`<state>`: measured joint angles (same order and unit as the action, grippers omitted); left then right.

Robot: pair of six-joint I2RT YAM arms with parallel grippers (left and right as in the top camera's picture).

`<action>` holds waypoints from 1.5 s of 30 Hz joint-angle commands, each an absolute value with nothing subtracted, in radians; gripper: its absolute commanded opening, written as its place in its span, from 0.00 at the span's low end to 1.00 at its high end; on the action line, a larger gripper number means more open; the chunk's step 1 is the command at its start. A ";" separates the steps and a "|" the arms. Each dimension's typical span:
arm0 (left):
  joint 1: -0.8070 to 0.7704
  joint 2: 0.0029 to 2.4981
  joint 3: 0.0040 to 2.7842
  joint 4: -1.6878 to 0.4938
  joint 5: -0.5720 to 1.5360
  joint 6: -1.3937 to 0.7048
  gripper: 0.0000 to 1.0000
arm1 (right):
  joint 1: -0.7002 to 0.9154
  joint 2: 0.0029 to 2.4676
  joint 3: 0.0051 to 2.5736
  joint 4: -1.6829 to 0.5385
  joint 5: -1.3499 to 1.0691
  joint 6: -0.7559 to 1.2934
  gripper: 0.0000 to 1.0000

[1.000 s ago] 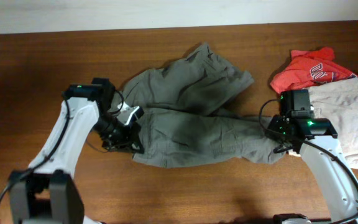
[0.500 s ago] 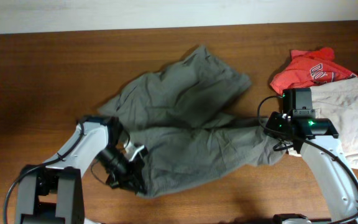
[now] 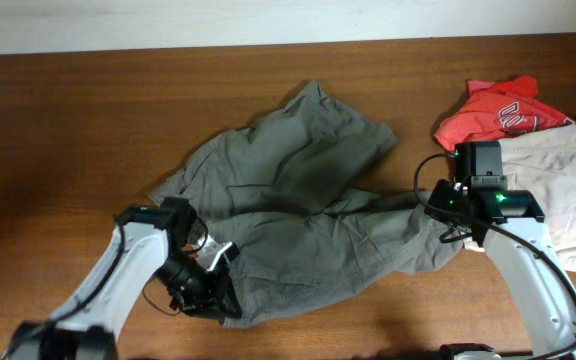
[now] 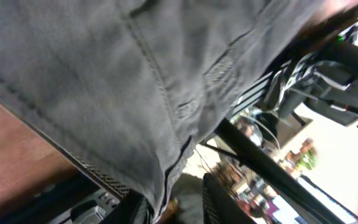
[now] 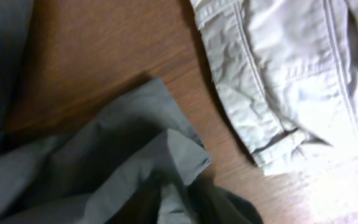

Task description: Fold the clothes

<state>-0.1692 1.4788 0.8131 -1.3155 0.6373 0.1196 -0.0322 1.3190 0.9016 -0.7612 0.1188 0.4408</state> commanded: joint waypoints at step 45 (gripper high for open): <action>0.008 1.748 0.960 -0.425 -0.023 -0.283 0.25 | 0.369 1.375 1.015 -0.906 -0.419 0.107 0.48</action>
